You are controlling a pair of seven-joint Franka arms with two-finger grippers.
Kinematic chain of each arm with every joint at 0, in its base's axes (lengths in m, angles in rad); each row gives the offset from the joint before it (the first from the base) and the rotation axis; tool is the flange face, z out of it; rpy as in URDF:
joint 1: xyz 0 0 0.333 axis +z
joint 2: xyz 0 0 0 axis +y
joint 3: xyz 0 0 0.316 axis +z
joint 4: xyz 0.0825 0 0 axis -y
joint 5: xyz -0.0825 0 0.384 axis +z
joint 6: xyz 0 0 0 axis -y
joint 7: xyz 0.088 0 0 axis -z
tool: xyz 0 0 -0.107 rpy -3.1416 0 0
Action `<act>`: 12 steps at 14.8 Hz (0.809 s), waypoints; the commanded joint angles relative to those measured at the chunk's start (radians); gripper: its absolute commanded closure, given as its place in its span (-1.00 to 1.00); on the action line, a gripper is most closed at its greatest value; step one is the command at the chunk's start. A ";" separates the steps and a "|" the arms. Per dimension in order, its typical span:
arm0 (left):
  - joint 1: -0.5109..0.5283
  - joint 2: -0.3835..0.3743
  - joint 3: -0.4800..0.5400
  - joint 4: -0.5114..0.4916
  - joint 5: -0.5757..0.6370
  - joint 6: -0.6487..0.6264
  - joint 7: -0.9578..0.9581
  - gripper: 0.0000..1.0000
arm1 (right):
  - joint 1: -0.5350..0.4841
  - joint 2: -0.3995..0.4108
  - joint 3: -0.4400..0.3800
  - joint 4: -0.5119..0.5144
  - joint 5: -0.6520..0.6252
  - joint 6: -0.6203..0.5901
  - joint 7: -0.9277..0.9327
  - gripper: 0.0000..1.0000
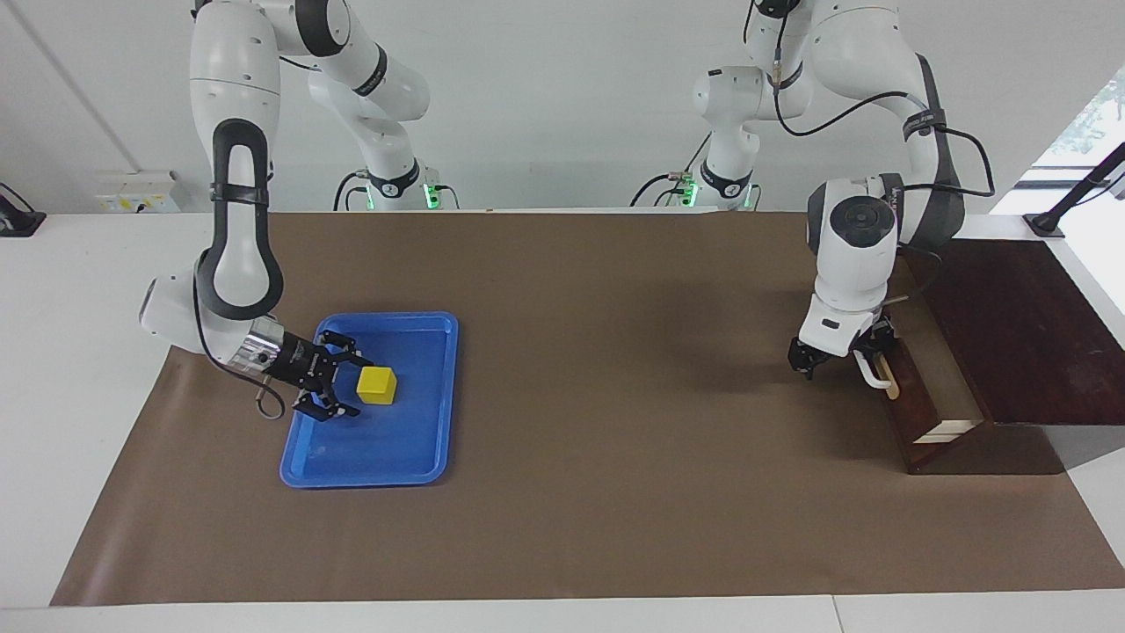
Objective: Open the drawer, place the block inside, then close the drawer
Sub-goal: 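Grasp the yellow block with the right gripper while the left gripper opens drawer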
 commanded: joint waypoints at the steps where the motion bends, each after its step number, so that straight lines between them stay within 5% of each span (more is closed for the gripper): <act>1: -0.059 0.010 0.007 0.013 -0.049 0.011 -0.066 -1.00 | 0.002 -0.009 0.002 -0.021 0.039 0.025 -0.029 -1.00; 6: -0.120 0.011 0.009 0.034 -0.107 0.001 -0.139 -1.00 | 0.004 -0.009 0.002 -0.025 0.039 0.025 -0.044 -0.89; 12: -0.132 0.011 0.009 0.036 -0.112 -0.012 -0.148 -1.00 | 0.005 -0.010 0.002 -0.032 0.039 0.023 -0.083 -0.46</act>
